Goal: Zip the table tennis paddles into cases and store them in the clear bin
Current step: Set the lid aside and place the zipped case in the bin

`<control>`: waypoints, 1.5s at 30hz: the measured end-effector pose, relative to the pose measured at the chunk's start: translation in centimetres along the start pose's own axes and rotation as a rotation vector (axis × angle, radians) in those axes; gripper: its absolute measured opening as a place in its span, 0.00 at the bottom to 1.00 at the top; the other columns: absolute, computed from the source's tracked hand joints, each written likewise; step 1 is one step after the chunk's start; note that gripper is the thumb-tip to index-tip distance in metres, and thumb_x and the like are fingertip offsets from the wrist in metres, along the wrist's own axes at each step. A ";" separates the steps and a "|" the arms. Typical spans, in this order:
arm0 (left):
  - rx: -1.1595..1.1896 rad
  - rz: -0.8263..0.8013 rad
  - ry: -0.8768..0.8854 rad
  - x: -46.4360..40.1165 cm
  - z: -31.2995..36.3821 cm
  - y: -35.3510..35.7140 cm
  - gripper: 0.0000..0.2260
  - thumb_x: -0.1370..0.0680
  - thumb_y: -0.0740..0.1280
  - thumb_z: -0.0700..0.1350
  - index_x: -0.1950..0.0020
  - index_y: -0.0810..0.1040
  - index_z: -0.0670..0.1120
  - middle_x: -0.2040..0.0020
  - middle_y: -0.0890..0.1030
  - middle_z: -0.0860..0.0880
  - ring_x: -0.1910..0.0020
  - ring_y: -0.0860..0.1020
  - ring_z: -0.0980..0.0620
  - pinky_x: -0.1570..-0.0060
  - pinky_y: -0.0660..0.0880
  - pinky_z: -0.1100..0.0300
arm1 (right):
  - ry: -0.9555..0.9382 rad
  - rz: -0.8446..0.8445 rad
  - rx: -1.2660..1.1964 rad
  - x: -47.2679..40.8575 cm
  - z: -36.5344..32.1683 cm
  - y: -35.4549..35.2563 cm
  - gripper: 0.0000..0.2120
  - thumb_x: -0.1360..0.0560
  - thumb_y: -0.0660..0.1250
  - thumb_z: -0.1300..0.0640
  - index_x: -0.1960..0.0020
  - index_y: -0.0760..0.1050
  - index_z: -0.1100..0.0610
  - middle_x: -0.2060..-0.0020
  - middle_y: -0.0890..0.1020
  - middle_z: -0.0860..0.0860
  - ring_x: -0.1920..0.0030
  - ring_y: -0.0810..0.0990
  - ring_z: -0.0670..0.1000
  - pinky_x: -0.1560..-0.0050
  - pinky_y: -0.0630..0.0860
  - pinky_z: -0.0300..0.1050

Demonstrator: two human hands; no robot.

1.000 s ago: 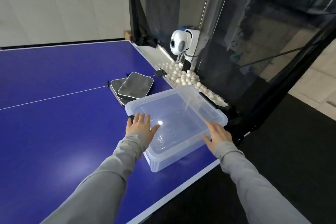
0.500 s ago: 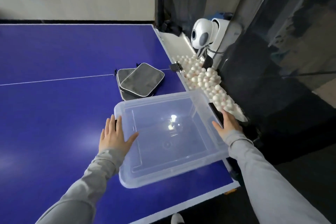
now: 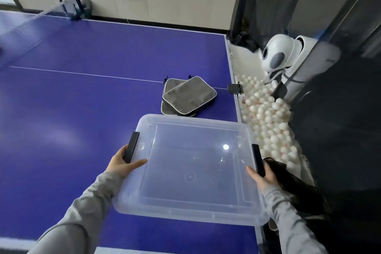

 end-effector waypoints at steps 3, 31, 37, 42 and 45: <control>0.080 -0.005 -0.027 0.1 -0.3 0.0 0.28 0.37 0.80 0.39 0.39 0.75 0.49 0.51 0.82 0.48 0.56 0.81 0.49 0.59 0.76 0.59 | -0.012 -0.023 -0.034 -0.1 -0.1 0.0 0.17 0.27 0.68 0.64 0.39 0.73 0.62 0.50 0.80 0.55 0.50 0.78 0.52 0.58 0.73 0.29; 0.342 -0.164 -0.184 -2.0 -2.7 -1.3 0.34 0.42 0.77 0.36 0.38 0.75 0.51 0.56 0.85 0.46 0.62 0.83 0.43 0.63 0.80 0.50 | 0.156 -0.184 -0.132 -0.1 0.8 -1.5 0.29 0.26 0.67 0.64 0.28 0.60 0.54 0.39 0.74 0.54 0.41 0.75 0.50 0.42 0.71 0.45; -0.072 0.064 0.052 -0.8 -0.7 -2.4 0.39 0.34 0.77 0.41 0.27 0.63 0.54 0.30 0.68 0.48 0.31 0.67 0.48 0.38 0.69 0.48 | -0.071 -0.048 0.310 0.1 -0.4 -2.5 0.35 0.30 0.72 0.55 0.28 0.61 0.56 0.29 0.64 0.54 0.29 0.63 0.53 0.28 0.61 0.53; -0.444 0.242 0.268 1.7 1.5 -2.1 0.39 0.34 0.77 0.49 0.27 0.64 0.45 0.29 0.65 0.45 0.29 0.63 0.44 0.30 0.62 0.46 | -0.217 -0.006 0.497 1.3 -1.2 -1.5 0.33 0.31 0.73 0.54 0.31 0.65 0.63 0.33 0.69 0.59 0.31 0.66 0.57 0.30 0.61 0.49; -0.460 0.220 0.226 2.4 0.9 -1.1 0.39 0.33 0.77 0.49 0.28 0.64 0.42 0.29 0.66 0.43 0.30 0.64 0.43 0.30 0.61 0.48 | -0.233 -0.012 0.494 1.9 -0.8 -0.7 0.28 0.31 0.74 0.57 0.35 0.69 0.63 0.40 0.75 0.59 0.37 0.72 0.57 0.37 0.65 0.43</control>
Point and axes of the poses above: each hand's wrist, its own x-axis away from the middle knuckle, its own y-axis out of the palm, z = x × y, the point moved 7 cm from there along -x, towards the middle knuckle
